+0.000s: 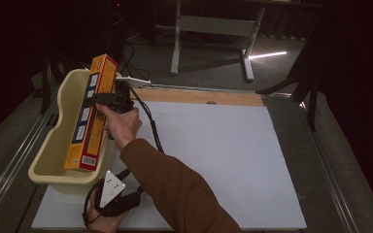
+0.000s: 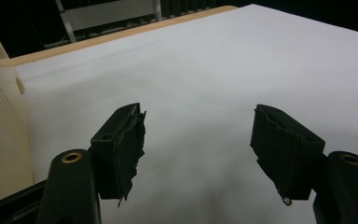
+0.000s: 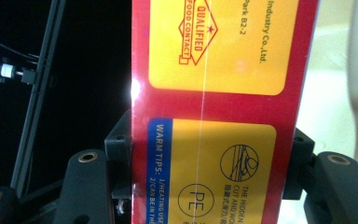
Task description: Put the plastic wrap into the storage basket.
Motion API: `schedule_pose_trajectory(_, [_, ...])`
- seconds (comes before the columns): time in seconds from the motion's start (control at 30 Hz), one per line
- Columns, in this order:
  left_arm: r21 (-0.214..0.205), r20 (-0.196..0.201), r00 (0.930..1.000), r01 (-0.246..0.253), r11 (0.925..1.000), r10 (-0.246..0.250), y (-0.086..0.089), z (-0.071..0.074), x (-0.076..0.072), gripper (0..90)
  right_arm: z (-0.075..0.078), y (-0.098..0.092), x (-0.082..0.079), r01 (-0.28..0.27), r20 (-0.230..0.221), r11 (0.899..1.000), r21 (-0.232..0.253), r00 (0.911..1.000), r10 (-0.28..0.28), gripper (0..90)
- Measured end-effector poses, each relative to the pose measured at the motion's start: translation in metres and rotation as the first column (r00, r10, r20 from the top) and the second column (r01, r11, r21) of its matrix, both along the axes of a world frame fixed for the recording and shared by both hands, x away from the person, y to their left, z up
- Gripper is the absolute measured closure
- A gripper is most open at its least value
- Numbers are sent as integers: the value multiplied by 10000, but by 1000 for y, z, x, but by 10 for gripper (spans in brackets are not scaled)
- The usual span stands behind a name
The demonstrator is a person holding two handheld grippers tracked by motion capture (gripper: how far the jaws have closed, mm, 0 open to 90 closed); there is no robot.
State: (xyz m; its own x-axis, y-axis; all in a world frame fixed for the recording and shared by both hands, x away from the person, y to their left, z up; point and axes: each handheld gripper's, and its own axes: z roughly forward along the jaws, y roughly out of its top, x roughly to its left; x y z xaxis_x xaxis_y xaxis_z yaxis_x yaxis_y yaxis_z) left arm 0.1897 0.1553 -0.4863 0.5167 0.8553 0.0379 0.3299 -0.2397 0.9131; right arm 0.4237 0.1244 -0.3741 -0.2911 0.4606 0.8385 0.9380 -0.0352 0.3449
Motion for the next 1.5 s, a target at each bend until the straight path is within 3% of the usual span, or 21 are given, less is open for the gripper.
schedule_pose_trajectory(0.2, [-16, 12, 10000, -8, 10000, 8, 0, 0, 0, 341, -4, 6, -5, 43, -152, 9999, -158, 9999, -46, 391])
schedule_pose_trajectory(0.33, [-13, 39, 10000, -23, 10000, 23, 1, 1, 0, 341, -11, 13, -11, -32, 118, 9961, -882, 9999, 42, 391])
schedule_pose_trajectory(0.5, [-18, 35, 10000, -13, 10000, 13, 1, 1, 0, 341, -19, 11, -7, 128, -460, 9958, -909, 9988, -171, 390])
schedule_pose_trajectory(0.8, [7, 15, 10000, 32, 10000, -32, 0, 0, 0, 339, -25, 12, 1, -297, -1075, 9930, -1146, 9941, 173, 386])
schedule_pose_trajectory(1.5, [-5, 48, 10000, 32, 10000, -32, 0, 1, 0, 337, -19, 16, -1, -390, -963, 9754, -2172, 9952, 183, 363])
